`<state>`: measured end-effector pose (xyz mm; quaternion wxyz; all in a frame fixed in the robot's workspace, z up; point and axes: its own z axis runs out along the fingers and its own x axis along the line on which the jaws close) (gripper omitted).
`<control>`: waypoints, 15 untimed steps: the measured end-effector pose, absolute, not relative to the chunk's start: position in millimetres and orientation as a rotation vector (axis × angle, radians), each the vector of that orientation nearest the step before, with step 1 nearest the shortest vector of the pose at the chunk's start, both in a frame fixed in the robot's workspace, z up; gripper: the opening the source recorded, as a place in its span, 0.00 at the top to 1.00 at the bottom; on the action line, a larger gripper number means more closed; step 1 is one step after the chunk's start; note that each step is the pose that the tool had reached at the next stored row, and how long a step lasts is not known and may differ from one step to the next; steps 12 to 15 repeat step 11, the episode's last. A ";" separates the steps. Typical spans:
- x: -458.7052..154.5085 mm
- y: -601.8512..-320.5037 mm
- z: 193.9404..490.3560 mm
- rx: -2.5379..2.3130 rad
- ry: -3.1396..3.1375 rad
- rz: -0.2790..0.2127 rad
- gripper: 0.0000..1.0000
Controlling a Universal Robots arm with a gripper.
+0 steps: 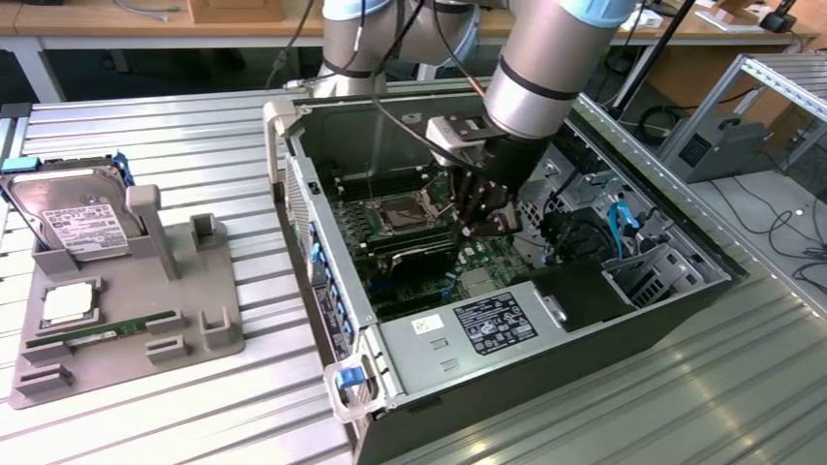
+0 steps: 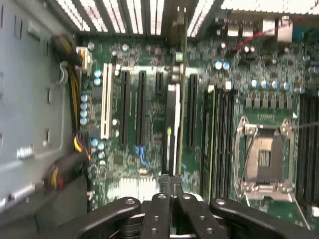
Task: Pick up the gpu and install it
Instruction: 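Press down on the gpu until it lock into place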
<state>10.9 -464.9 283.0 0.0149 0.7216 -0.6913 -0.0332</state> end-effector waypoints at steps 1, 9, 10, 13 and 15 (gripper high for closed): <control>17.7 -464.9 284.6 2.245 -2.151 -0.104 0.89; 18.8 -464.9 301.4 2.246 -2.152 -0.106 0.89; 18.8 -464.9 301.4 2.246 -2.152 -0.106 0.89; 18.8 -464.9 301.4 2.246 -2.152 -0.106 0.89; 18.8 -464.9 301.4 2.246 -2.152 -0.106 0.89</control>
